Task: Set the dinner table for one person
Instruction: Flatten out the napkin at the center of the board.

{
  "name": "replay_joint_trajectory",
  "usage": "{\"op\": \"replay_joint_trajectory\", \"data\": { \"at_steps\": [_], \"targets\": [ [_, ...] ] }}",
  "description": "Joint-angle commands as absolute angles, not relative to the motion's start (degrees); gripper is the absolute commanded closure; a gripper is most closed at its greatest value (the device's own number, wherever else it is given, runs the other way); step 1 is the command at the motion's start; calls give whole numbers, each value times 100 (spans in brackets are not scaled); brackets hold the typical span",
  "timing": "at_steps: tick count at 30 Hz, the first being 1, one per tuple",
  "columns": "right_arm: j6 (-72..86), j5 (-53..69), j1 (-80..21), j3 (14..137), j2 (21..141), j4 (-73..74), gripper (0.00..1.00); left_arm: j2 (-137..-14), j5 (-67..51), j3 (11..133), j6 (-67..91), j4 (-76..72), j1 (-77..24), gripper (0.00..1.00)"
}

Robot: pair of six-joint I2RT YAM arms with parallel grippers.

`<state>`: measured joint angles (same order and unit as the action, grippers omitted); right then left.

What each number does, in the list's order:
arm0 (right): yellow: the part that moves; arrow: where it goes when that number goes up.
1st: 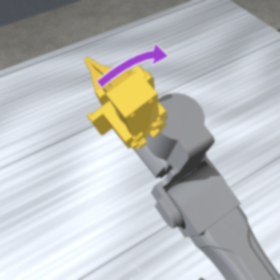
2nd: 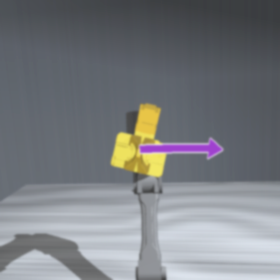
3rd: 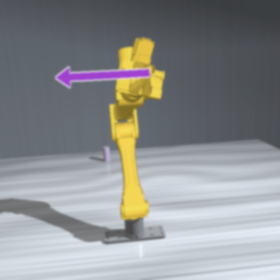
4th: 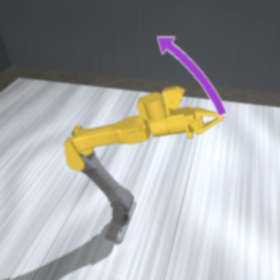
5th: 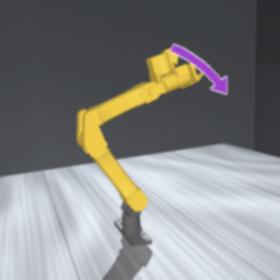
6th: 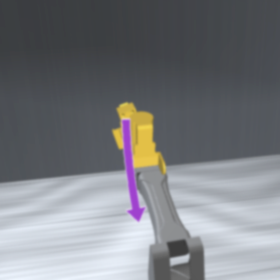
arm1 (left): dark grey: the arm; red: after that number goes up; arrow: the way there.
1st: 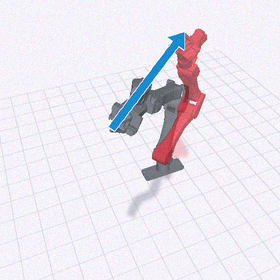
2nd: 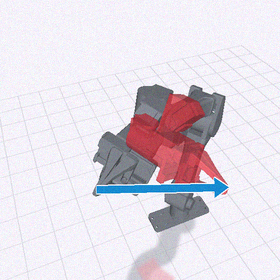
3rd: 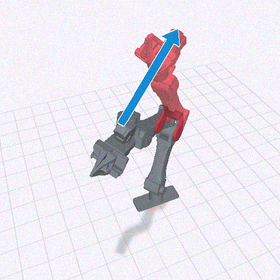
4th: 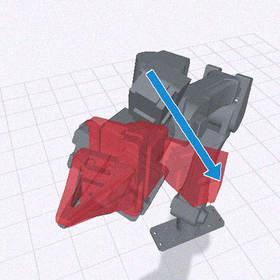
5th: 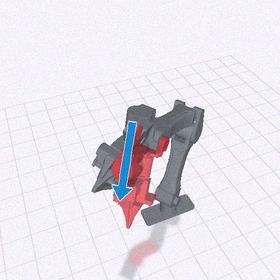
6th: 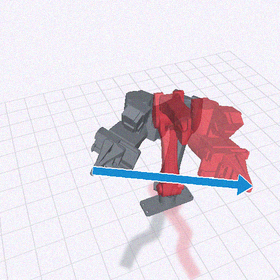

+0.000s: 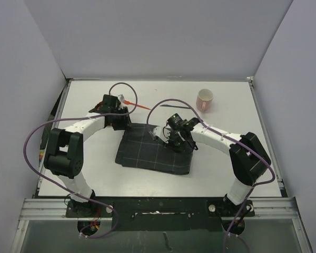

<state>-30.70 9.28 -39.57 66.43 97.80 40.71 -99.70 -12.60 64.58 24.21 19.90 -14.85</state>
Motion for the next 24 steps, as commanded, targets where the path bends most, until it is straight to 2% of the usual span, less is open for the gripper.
{"op": "replay_joint_trajectory", "data": {
  "at_steps": [1, 3, 6, 19, 24],
  "targets": [
    [-2915, 1376, -3966, 6397, 9722, 3798, 100, -10120, -1100, 6950, 2315, 1729, -1425, 42],
    [-2897, 1502, -3987, 6179, 9786, 3720, 100, -10185, -996, 7016, 2303, 1859, -1399, 25],
    [-2910, 1651, -4002, 5915, 9873, 3634, 100, -10287, -865, 6983, 2292, 1952, -1319, 16],
    [-2983, 1648, -4007, 5938, 10038, 3608, 100, -10737, -1260, 7136, 2321, 1699, -1239, 14],
    [-2988, 1641, -4009, 5965, 10072, 3634, 100, -10897, -1585, 7452, 2489, 1623, -1246, 23]
  ]
}}
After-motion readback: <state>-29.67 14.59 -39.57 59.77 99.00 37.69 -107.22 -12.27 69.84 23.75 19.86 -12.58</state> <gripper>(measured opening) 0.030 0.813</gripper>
